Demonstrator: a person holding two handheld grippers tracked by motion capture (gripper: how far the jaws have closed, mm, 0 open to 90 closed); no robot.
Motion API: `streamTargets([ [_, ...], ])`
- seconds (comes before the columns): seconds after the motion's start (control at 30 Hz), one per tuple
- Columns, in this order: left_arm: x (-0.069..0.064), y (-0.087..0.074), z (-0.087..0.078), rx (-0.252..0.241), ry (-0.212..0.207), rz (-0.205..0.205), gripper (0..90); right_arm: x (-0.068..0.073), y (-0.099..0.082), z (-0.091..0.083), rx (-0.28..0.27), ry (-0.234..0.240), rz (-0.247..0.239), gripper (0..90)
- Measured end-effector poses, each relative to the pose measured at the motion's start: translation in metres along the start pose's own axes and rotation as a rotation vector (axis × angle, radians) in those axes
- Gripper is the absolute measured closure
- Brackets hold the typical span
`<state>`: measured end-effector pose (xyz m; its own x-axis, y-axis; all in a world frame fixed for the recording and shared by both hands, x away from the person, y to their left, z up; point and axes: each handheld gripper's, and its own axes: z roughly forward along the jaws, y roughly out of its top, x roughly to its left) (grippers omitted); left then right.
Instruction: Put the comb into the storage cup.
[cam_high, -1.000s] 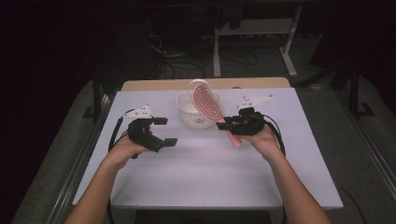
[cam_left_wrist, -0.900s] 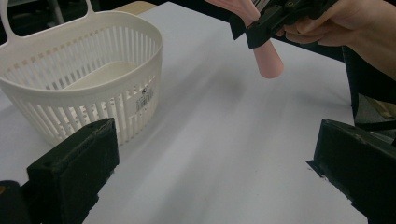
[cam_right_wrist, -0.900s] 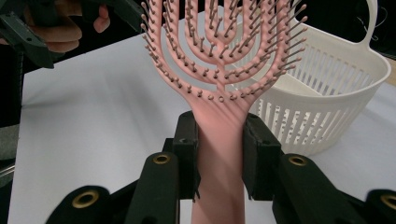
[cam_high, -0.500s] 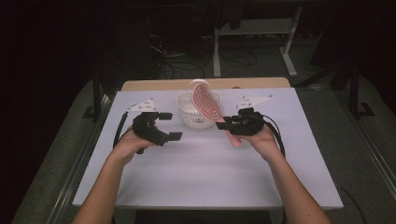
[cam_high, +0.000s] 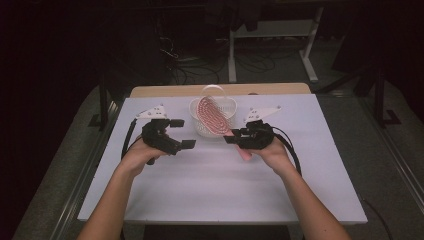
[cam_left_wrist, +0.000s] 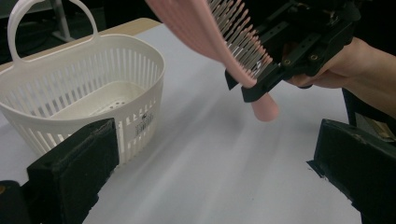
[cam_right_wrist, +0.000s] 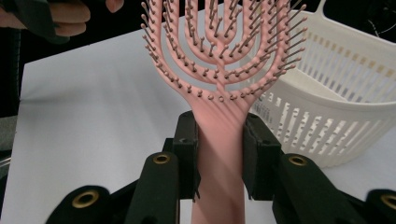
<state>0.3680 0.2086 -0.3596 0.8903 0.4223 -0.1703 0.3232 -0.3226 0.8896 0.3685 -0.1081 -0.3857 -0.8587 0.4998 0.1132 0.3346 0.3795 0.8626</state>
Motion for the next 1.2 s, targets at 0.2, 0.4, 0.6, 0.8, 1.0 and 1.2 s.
streamTargets([
  [0.2, -0.005, 0.003, 0.000, -0.004, 0.000, 0.004, 0.1, 0.005, -0.001, 0.008, 0.011, 0.013, -0.008, 68.7],
  [0.4, -0.007, 0.004, 0.003, -0.001, 0.006, -0.001, 0.1, 0.011, -0.002, 0.016, 0.025, 0.022, -0.020, 68.8],
  [0.6, -0.008, 0.004, 0.005, 0.010, 0.031, 0.003, 0.1, 0.016, -0.003, 0.023, 0.036, 0.035, -0.036, 68.7],
  [0.8, -0.009, 0.005, 0.007, 0.007, 0.042, -0.005, 0.1, 0.021, -0.003, 0.026, 0.033, 0.052, -0.046, 68.7],
  [1.0, -0.011, 0.005, 0.010, 0.015, 0.053, -0.004, 0.2, 0.026, -0.003, 0.031, 0.036, 0.068, -0.056, 68.8],
  [1.2, -0.012, 0.004, 0.013, 0.029, 0.069, -0.007, 0.2, 0.029, -0.004, 0.035, 0.046, 0.075, -0.063, 68.7],
])
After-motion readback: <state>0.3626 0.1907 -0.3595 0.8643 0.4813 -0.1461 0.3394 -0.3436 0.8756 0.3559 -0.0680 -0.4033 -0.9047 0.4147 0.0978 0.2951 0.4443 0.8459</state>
